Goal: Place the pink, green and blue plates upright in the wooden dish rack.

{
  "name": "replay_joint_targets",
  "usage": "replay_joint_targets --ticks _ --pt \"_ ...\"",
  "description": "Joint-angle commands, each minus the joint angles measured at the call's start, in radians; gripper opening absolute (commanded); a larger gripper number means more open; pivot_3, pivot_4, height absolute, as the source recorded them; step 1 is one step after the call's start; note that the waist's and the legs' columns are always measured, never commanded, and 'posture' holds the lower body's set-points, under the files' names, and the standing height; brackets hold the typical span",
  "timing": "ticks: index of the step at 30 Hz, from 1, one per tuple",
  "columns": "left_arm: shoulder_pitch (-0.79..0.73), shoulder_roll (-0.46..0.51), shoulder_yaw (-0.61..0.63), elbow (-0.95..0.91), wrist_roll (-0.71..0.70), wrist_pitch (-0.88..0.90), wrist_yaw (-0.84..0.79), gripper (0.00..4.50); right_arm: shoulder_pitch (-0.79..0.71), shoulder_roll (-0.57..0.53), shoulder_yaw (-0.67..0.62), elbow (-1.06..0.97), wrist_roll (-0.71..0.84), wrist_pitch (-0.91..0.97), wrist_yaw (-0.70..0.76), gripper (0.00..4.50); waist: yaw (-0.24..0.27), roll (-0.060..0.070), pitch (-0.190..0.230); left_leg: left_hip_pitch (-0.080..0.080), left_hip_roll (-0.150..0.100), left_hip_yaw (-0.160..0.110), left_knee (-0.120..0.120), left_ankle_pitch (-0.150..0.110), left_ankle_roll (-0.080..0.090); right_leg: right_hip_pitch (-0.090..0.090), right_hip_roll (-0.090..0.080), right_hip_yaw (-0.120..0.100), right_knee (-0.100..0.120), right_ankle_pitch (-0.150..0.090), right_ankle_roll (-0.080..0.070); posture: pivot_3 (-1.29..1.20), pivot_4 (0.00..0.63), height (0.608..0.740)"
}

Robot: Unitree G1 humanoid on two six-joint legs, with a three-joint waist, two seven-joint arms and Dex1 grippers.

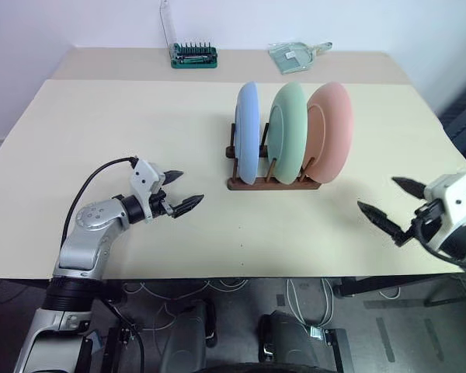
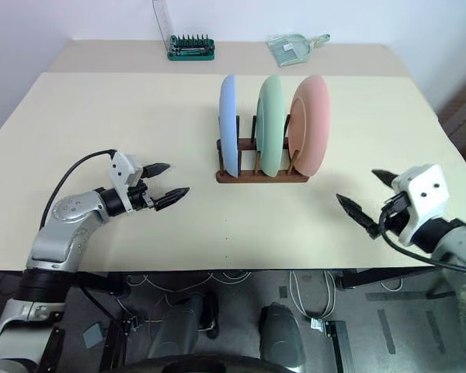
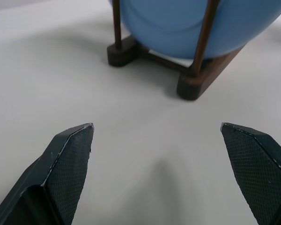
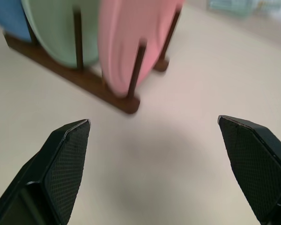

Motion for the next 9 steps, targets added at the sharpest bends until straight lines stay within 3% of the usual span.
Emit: replay_joint_targets --ticks 1,9 --pt "0.016 0.013 0.025 -0.001 0.019 -0.045 0.003 4.50 -0.028 0.019 0.007 0.050 -0.042 -0.085 -0.005 4.45 0.000 0.000 0.000 0.000 0.000 0.000 0.000 0.000 0.000 0.000 0.000 0.000 0.000 0.000 0.000 0.00 0.150 0.736" --pt "0.005 0.006 0.042 0.007 0.018 -0.061 0.013 4.50 -0.117 0.019 0.061 0.155 -0.078 -0.140 0.003 4.45 0.003 0.000 0.000 0.000 0.000 0.000 0.000 0.000 0.000 0.001 0.000 0.000 0.000 0.000 0.000 0.00 0.150 0.736"
